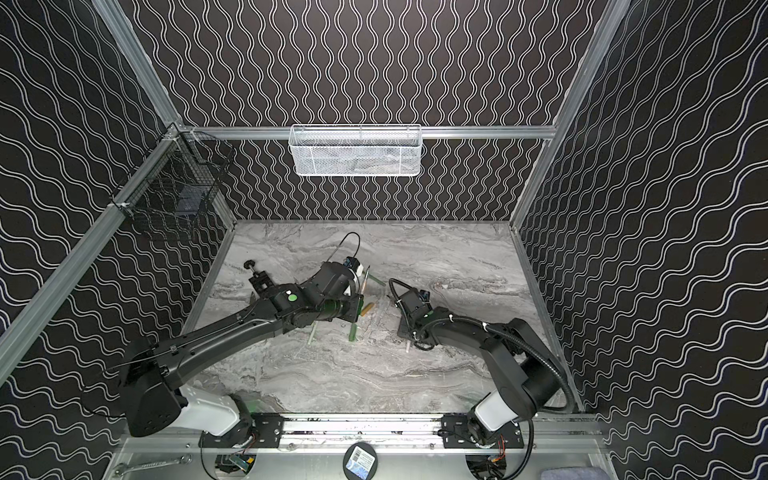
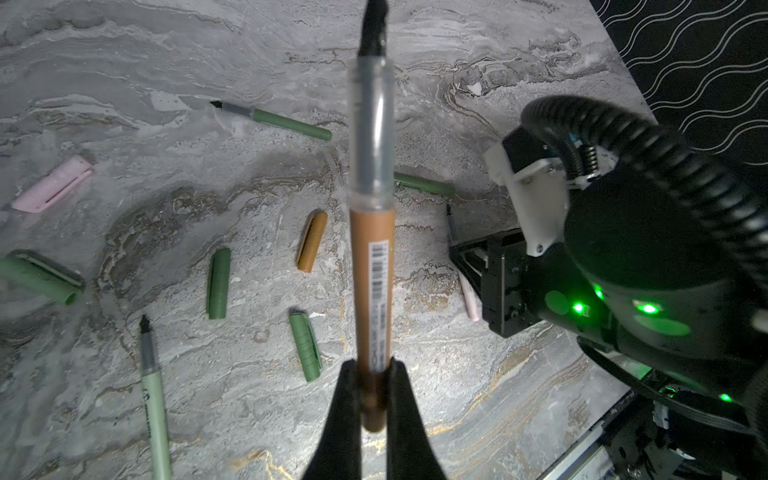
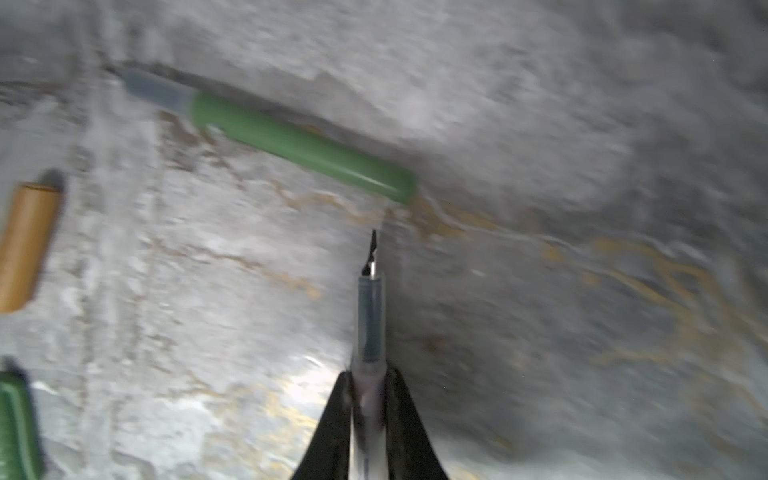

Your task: Insert the pens into the pen caps

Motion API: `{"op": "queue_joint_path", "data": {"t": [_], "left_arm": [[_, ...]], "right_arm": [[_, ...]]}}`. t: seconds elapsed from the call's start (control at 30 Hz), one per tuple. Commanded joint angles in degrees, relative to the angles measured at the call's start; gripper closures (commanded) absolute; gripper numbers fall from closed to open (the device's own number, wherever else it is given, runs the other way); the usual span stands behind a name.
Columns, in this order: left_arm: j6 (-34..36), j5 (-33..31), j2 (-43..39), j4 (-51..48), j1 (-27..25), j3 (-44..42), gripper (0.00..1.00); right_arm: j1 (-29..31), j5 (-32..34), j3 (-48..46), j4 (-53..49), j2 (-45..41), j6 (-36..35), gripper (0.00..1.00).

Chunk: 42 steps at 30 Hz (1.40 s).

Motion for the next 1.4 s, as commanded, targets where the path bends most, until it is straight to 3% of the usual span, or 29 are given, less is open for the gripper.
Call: {"op": "queue_joint_path", "data": {"t": [0.0,0.37,0.67,0.77,0.9,1.03,1.17,1.37], "left_arm": [[0.8,-0.8,-0.6,1.5,0.3,-0.3,1.00],[1.5,-0.4,-2.2,2.5,0.6,-0.5,1.00],[3.6,4.5,-9.2,16.5,0.7,-8.8,0.99],[4.0,4.3,-10.1,17.2,0.7,-9.2,0.99],[5.8,8.0,-12.8,22.7,0.7,-12.1,1.00],[6.7,14.2,-16.0,32.5,0.7,-17.3,1.00],[6.8,17.0,-17.0,35.9,0.7,-18.9,1.00],[6.6,19.1,-16.1,35.1,0.7,-17.8,1.00]], "right_arm": [[0.2,-1.6,-0.5,-2.6,1.1,0.4,0.80],[0.5,-3.7,2.4,-6.0,-4.5,-2.9,0.61],[0.0,-2.7,7.4,-9.7,-15.1,-12.3,0.54],[-3.6,-0.9,9.0,-12.1,-17.3,-15.0,0.52],[-6.2,-13.2,9.3,-9.9,-21.0,-19.9,0.49],[-6.1,-29.5,8.2,1.2,-29.3,-21.9,0.43],[-6.2,-34.2,7.0,9.5,-34.4,-20.7,0.35],[-5.8,-40.4,9.6,10.9,-31.4,-21.9,0.37]]}}
